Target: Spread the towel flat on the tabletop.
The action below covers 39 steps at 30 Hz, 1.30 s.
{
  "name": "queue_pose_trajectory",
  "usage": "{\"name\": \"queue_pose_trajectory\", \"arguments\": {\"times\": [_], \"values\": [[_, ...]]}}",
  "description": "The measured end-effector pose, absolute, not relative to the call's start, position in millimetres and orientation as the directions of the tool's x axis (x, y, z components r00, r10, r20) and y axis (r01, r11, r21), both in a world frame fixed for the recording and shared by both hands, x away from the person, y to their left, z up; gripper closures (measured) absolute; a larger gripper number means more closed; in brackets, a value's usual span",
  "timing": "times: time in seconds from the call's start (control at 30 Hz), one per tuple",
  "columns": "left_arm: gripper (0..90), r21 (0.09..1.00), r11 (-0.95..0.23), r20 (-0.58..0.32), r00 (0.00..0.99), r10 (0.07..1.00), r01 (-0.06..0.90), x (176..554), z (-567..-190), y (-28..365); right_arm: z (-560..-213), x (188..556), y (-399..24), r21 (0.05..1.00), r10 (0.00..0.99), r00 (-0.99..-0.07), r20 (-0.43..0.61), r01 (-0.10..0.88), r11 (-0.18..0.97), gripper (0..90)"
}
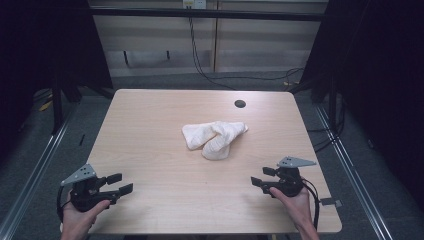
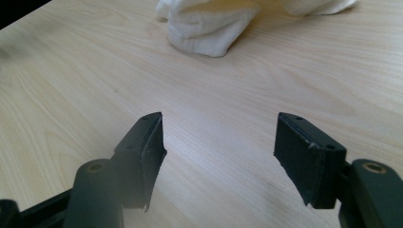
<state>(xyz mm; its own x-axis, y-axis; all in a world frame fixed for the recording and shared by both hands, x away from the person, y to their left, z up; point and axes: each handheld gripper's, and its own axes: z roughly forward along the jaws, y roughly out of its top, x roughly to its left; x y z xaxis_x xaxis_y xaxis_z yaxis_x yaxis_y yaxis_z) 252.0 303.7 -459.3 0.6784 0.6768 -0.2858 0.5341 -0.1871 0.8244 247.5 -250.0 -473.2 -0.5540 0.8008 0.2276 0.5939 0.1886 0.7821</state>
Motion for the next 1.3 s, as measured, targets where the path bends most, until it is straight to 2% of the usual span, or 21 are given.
{"name": "queue_pose_trajectory", "arguments": {"times": [0.4,0.77,1.3], "values": [[32.9,0.825,-0.18,-0.285,0.669,0.686,0.536,249.4,-459.0,306.7,-464.8,253.6,-247.9,0.796,0.803,-0.558,0.211,0.574,0.191,28.8],[32.8,0.826,-0.202,-0.27,0.684,0.678,0.526,248.9,-458.6,302.3,-458.2,260.9,-240.2,0.785,0.79,-0.575,0.212,0.582,0.213,28.5],[32.8,0.827,-0.171,-0.281,0.658,0.699,0.536,251.8,-458.8,308.6,-440.4,313.4,-223.6,0.79,0.766,-0.611,0.199,0.563,0.244,26.4]]}}
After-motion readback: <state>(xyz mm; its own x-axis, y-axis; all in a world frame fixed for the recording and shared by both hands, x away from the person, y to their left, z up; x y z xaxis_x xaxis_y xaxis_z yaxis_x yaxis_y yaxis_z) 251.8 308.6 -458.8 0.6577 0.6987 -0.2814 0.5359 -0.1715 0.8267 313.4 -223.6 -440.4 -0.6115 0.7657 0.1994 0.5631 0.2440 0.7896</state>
